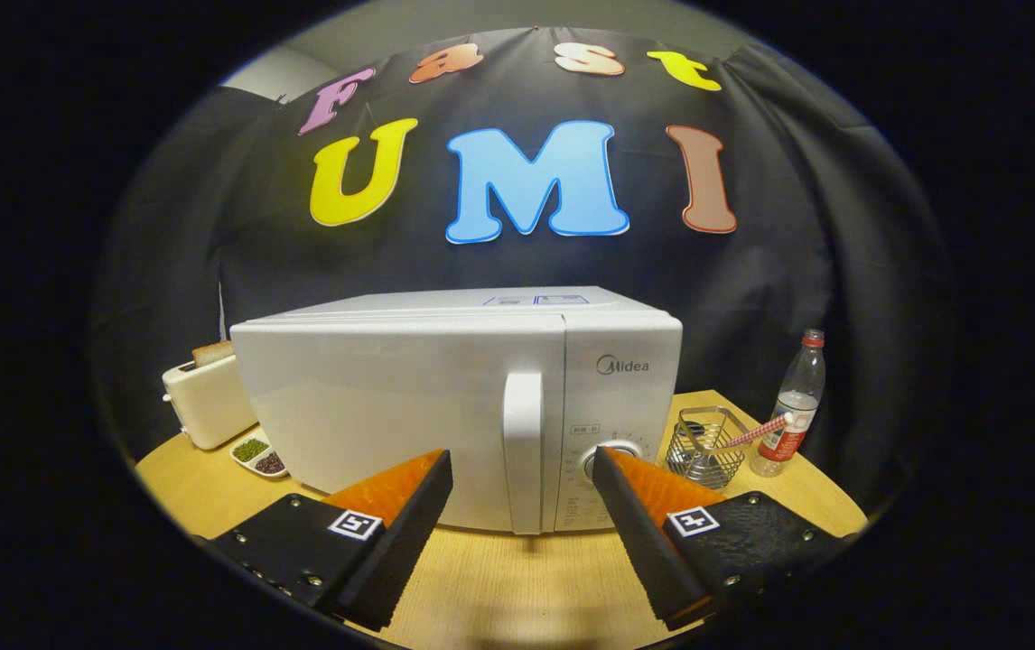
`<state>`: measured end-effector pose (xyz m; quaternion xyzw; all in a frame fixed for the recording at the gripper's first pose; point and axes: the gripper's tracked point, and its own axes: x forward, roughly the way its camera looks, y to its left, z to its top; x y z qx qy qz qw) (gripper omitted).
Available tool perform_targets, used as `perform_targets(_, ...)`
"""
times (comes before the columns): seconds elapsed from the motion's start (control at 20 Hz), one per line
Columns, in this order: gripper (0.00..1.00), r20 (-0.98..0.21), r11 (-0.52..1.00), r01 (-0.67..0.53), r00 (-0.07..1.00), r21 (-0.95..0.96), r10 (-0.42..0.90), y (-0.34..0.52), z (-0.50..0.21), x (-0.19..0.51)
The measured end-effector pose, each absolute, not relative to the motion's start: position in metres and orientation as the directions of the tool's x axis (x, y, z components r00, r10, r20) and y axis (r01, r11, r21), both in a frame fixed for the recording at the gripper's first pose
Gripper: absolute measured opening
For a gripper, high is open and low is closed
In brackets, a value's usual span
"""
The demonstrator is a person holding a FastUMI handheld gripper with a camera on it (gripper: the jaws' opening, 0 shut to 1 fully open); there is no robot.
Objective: Open the microwave, put the food inside, and close the microwave door.
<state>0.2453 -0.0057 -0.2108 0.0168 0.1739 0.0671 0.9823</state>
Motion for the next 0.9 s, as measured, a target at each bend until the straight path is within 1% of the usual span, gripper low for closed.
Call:
perform_targets(0.05, 0.98, -0.348, 0.991, -0.124, 0.927, 0.057, 0.136, -0.005, -0.215, 0.248)
perform_targets(0.1, 0.93, -0.354, 0.991, -0.121, 0.926, 0.056, 0.133, -0.005, -0.218, 0.251)
perform_targets(0.15, 0.85, -0.36, 0.991, -0.121, 0.923, 0.057, 0.134, -0.003, -0.221, 0.253)
perform_targets(0.2, 0.85, -0.365, 0.991, -0.123, 0.921, 0.061, 0.136, -0.002, -0.223, 0.257)
perform_targets(0.25, 0.8, -0.366, 0.991, -0.116, 0.922, 0.059, 0.13, -0.002, -0.224, 0.259)
perform_targets(0.3, 0.7, -0.366, 0.991, -0.117, 0.921, 0.064, 0.133, -0.001, -0.224, 0.262)
perform_targets(0.35, 0.64, -0.37, 0.99, -0.121, 0.919, 0.073, 0.14, 0.002, -0.225, 0.265)
perform_targets(0.45, 0.64, -0.373, 0.991, -0.109, 0.919, 0.072, 0.128, 0.001, -0.226, 0.269)
perform_targets(0.5, 0.58, -0.37, 0.993, -0.096, 0.922, 0.064, 0.113, -0.004, -0.225, 0.272)
perform_targets(0.55, 0.37, -0.37, 0.993, -0.089, 0.922, 0.072, 0.11, -0.005, -0.225, 0.273)
perform_targets(0.75, 0.37, -0.382, 0.993, -0.075, 0.918, 0.088, 0.103, -0.003, -0.229, 0.275)
perform_targets(0.85, 0.24, -0.396, 0.997, -0.055, 0.916, 0.049, 0.07, -0.002, -0.23, 0.275)
perform_targets(0.9, 0.24, -0.397, 0.999, -0.045, 0.916, 0.03, 0.053, -0.003, -0.227, 0.276)
